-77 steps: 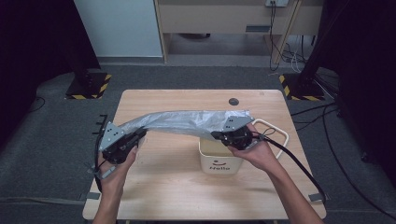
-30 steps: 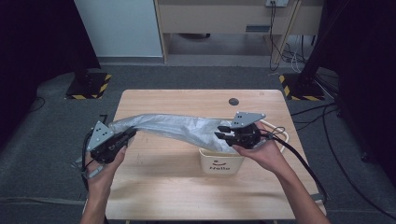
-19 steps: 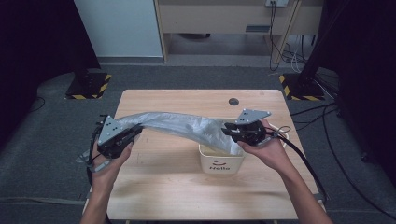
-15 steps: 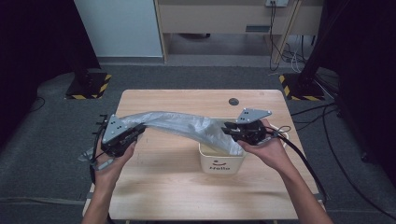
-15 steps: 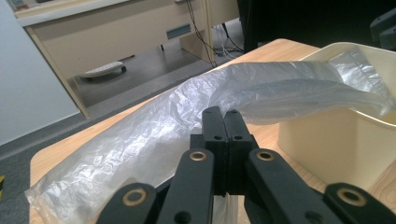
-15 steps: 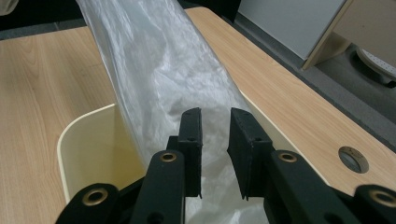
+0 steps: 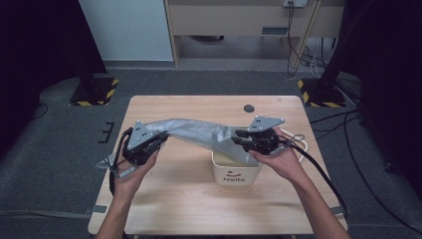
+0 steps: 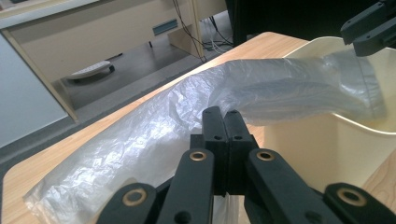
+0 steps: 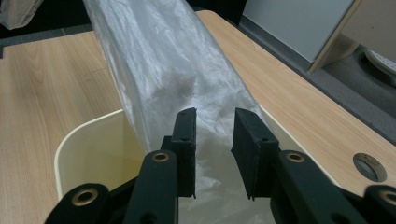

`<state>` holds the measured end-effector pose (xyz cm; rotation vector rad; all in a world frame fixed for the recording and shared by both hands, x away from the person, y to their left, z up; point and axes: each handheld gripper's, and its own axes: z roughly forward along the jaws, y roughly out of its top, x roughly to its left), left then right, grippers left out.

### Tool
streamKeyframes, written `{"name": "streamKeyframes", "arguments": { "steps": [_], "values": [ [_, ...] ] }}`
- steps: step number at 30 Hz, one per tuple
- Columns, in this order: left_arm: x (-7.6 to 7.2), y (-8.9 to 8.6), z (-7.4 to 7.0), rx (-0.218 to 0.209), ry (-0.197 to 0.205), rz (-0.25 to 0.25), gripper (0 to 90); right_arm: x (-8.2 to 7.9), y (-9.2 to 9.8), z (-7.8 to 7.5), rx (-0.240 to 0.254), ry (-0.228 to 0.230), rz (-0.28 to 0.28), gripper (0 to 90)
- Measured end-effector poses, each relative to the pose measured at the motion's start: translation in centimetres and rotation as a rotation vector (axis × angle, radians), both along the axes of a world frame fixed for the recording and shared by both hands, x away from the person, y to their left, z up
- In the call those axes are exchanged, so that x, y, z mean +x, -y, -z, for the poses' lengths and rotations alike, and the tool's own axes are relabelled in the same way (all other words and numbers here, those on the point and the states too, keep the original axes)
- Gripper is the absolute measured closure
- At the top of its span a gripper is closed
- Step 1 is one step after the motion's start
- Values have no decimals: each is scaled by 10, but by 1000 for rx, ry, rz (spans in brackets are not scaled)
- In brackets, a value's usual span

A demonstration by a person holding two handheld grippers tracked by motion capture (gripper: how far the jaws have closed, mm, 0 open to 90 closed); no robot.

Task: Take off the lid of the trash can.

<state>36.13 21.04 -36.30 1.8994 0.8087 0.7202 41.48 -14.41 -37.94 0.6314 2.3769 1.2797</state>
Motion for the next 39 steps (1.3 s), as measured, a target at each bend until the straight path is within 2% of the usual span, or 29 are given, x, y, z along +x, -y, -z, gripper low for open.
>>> {"name": "streamKeyframes", "arguments": {
  "steps": [6, 13, 17, 21, 23, 28, 31, 36, 39],
  "values": [
    [1, 13, -3, 11, 5, 21, 900, -2, -1, 0, 8, -2, -14, 688],
    [6, 37, -5, 47, 4, 52, 900, -7, -3, -2, 27, 7, -29, 669],
    [8, 44, -5, 49, 3, 58, 900, -11, -3, -4, 34, 12, -37, 644],
    [12, 52, -4, 55, -1, 66, 900, -13, -5, -8, 32, 25, -48, 586],
    [13, 56, -4, 55, -1, 71, 900, -13, -7, -12, 36, 27, -59, 496],
    [14, 64, -5, 64, -5, 86, 900, -11, -16, -12, 34, 27, -81, 452],
    [15, 71, -5, 79, -6, 102, 900, -9, -22, -10, 31, 23, -88, 461],
    [16, 75, -4, 83, -11, 108, 900, -4, -30, -8, 30, 30, -98, 565],
    [17, 76, -4, 89, -14, 110, 900, -1, -34, -8, 27, 33, -104, 594]
  ]
}}
